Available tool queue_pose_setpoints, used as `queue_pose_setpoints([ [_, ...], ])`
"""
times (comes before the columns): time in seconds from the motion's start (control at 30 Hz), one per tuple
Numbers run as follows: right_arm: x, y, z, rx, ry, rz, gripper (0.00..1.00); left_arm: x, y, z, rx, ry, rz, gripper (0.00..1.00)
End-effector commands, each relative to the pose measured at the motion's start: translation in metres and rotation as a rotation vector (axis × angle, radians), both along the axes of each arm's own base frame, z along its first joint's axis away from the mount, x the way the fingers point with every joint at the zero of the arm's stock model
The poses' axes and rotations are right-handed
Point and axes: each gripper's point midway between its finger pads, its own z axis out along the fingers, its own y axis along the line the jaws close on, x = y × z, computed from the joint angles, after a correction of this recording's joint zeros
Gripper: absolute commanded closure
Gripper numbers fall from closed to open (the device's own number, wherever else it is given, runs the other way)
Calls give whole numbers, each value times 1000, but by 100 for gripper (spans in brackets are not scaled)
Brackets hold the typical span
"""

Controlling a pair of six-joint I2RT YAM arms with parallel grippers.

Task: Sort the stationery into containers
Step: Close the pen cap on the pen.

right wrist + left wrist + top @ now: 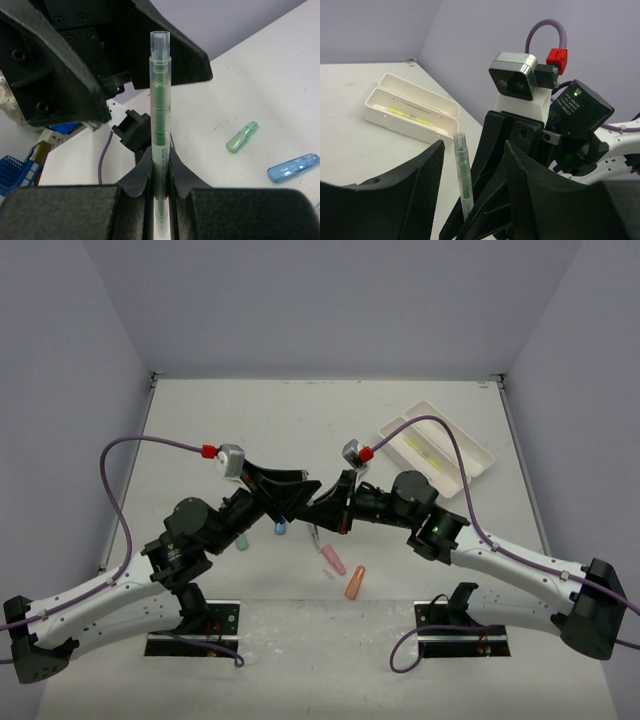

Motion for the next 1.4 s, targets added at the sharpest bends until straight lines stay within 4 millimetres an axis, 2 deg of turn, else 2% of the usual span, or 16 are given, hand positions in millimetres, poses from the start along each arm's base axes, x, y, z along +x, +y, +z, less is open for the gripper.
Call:
queue_pose_setpoints([
  [0.0, 0, 1, 25, 46, -52, 6, 100, 9, 16, 21, -1, -29, 92, 47],
  [0.17, -3, 0, 29, 53, -59, 11, 100, 11, 17, 17, -2, -16, 105, 51],
  [0.4, -4, -2, 35, 53, -73, 11, 100, 9, 11, 16, -11, -11, 77, 73],
  [0.6, 3, -2, 41, 49, -78, -27, 100, 5, 1, 9, 3, 6, 27, 90],
  [0.67, 7, -2, 44, 46, -80, -43, 100, 2, -3, 4, 8, 14, 5, 99],
  [0.77, 15, -2, 53, 45, -88, -86, 100, -2, -6, -4, 10, 26, -21, 100],
  [0.97, 43, -3, 85, 31, -128, -195, 100, -7, -7, -23, 16, 51, -50, 100],
  [1.27, 74, 11, 151, 44, -211, -202, 100, -19, -11, -42, 9, 82, -115, 100],
  [1.37, 89, 16, 154, 35, -215, -210, 100, -21, -11, -49, 12, 91, -127, 100],
])
